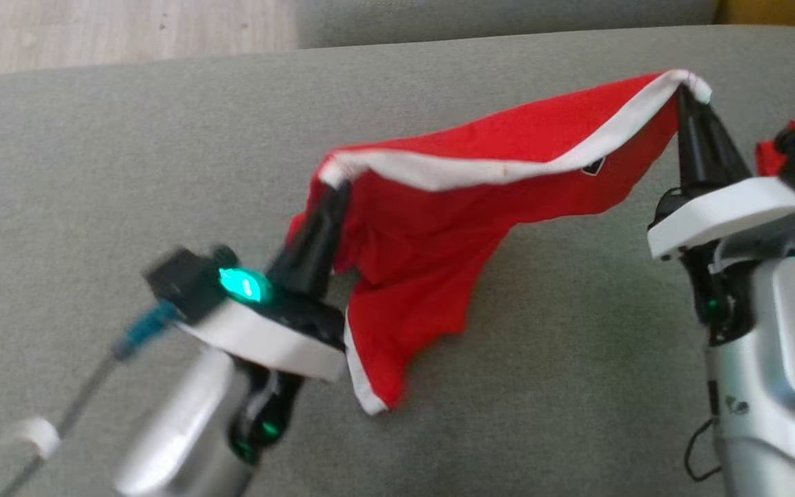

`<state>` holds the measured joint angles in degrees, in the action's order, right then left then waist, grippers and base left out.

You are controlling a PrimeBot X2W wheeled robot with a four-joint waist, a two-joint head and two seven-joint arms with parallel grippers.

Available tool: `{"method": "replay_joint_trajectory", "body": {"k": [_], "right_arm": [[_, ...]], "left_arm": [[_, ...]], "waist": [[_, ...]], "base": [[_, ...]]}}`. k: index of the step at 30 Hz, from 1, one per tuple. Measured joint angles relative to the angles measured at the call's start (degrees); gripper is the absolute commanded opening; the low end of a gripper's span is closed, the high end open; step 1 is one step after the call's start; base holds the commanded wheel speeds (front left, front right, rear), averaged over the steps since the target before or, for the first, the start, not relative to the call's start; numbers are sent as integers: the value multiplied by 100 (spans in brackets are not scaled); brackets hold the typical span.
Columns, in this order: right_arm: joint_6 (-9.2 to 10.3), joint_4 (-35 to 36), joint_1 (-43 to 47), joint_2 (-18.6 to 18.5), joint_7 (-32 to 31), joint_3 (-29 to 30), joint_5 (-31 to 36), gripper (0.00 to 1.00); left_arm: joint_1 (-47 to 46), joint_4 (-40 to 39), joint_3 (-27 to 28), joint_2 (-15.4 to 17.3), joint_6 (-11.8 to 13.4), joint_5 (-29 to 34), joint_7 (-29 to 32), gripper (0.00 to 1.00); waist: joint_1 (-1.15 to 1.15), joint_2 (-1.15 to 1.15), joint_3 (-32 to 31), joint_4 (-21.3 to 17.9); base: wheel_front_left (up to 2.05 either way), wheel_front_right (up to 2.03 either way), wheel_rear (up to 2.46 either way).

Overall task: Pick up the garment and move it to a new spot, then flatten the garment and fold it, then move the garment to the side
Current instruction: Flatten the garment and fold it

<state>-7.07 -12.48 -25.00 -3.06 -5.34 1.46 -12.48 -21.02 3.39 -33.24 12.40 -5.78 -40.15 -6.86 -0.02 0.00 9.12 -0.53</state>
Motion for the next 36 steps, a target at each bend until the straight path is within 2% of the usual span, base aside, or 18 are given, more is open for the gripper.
{"method": "replay_joint_trajectory", "body": {"k": [4,7,9,13,20,24,29,32,36], "right_arm": [[0,361,-190,-133,-475,-158,-114,0],[0,108,-834,-146,-499,-366,-263,0],[0,-170,-1497,-151,-286,-480,-292,0],[0,-712,-2761,-153,504,-533,-308,0],[0,-1311,-3418,-289,1317,-622,-190,0],[0,-1561,-3110,-602,1157,-1053,-110,0],[0,-1662,-1806,-979,172,-1794,-364,0],[0,-1429,-944,-1354,-483,-2205,-690,0],[0,-795,-214,-1780,-1145,-2323,-1061,0]], "left_arm": [[-560,-205,241,310,-51,-508,573,0],[-1251,-27,502,493,-85,-739,810,0],[-1783,193,655,565,-88,-781,823,0],[-2836,620,824,772,-131,-452,420,0],[-3568,700,676,856,-137,-71,-357,0],[-3177,501,84,991,-138,-123,-541,0],[-1627,660,-761,1102,-138,-297,-498,0],[-699,793,-1224,1147,-138,-414,-274,0],[33,737,-1529,1171,-48,-613,-18,0]], "waist": [[1,0,155,-81],[1,0,376,-165],[3,0,546,-230],[3,0,855,-376],[4,0,1046,-498],[1,0,985,-403],[1,0,852,-272],[1,0,740,-203],[1,0,553,-122]], "base": [[0,0,0],[0,0,0],[0,0,0],[0,0,0],[0,0,0],[0,0,0],[0,0,0],[0,0,0],[0,0,0]]}}
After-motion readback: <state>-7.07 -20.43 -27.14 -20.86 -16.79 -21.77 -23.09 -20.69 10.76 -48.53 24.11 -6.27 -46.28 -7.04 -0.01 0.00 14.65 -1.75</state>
